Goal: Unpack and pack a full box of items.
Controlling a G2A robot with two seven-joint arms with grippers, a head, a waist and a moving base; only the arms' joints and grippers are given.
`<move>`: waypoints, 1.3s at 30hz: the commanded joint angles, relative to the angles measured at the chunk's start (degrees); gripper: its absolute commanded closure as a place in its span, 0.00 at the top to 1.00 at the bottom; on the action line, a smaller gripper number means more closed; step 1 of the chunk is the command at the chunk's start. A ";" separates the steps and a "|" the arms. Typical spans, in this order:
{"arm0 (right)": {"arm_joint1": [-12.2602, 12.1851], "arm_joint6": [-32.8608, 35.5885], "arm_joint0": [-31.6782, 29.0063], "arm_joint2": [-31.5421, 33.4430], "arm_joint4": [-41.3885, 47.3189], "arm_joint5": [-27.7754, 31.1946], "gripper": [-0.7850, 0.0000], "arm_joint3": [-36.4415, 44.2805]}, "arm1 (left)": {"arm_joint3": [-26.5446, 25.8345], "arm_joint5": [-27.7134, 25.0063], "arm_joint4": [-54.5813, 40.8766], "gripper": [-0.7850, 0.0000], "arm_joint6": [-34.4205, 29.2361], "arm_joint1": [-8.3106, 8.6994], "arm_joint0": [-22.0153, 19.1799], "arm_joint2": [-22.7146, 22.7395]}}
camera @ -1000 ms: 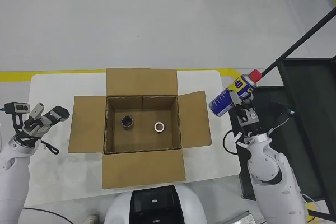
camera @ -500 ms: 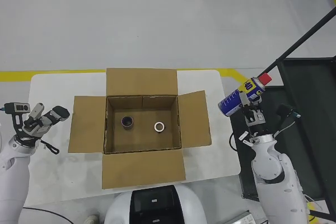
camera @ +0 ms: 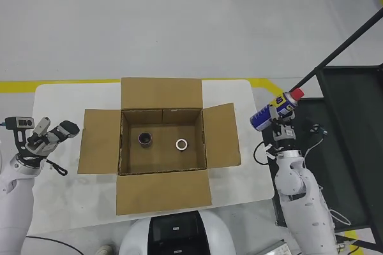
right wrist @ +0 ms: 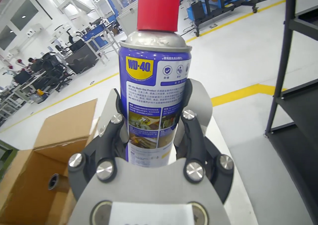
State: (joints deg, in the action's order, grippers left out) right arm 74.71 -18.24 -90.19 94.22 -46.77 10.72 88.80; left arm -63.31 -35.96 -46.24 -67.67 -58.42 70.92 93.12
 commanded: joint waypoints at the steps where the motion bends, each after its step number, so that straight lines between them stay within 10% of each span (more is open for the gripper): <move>1: 0.25 -5.76 1.97 -1.32 -2.38 -0.26 0.00 -5.71 | 0.00 0.00 0.00 1.00 0.00 0.00 0.00 0.00; 19: 2.18 -27.17 18.27 -9.68 -13.30 -1.08 0.00 -41.93 | 0.00 0.00 0.00 1.00 0.00 0.00 0.00 0.00; 39: 5.46 -38.80 30.06 -16.46 -17.58 -6.94 0.00 -62.95 | 0.00 0.00 0.00 1.00 0.00 0.00 0.00 0.00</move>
State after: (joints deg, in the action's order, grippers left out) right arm 80.09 -56.85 -60.37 77.83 -64.46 3.83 26.33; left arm -63.31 -35.96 -46.24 -67.67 -58.42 70.92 93.12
